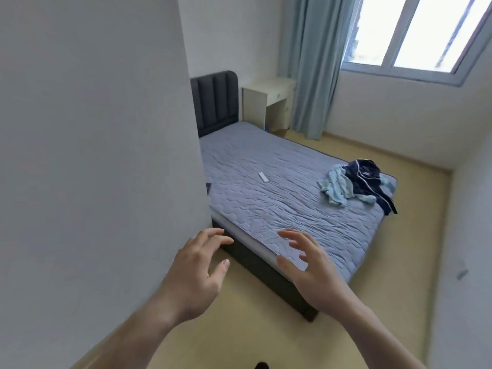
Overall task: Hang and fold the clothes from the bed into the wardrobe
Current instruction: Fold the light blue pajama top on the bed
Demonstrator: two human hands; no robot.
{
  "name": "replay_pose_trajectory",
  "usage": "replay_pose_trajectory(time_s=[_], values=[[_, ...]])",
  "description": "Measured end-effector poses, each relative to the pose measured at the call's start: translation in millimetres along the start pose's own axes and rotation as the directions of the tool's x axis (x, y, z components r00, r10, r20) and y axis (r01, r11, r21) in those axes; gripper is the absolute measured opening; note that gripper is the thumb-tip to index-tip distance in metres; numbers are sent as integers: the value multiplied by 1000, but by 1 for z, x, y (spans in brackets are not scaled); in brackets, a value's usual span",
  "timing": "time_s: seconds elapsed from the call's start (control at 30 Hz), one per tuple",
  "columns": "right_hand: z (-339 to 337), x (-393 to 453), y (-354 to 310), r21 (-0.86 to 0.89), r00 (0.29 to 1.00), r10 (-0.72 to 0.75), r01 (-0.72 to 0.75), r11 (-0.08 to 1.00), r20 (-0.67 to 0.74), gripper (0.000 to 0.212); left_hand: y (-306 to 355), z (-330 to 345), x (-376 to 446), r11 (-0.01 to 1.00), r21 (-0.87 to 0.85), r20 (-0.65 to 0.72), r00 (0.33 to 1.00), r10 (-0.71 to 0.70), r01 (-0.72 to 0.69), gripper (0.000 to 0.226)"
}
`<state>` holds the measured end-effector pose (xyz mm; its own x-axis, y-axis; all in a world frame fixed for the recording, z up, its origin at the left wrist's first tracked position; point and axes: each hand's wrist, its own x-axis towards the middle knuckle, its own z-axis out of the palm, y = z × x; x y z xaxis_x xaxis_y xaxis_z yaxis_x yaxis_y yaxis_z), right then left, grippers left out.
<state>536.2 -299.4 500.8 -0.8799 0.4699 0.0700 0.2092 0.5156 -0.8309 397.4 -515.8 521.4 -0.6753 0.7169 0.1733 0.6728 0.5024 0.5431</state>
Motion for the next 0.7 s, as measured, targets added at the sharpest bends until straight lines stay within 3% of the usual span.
replay_pose_trajectory(time_s=[0.33, 0.53, 0.7], values=[[-120, 98, 97, -34, 974, 162, -169, 985, -158, 40, 40, 107, 211, 987, -76, 177, 972, 155, -144, 32], [-211, 102, 156, 12, 901, 280, -292, 956, -331, 43, 122, 184, 316, 949, -96, 349, 882, 315, -301, 33], [-288, 114, 216, 32, 851, 338, -356, 934, -402, 43, 196, 251, 382, 912, -121, 390, 826, 406, -391, 34]])
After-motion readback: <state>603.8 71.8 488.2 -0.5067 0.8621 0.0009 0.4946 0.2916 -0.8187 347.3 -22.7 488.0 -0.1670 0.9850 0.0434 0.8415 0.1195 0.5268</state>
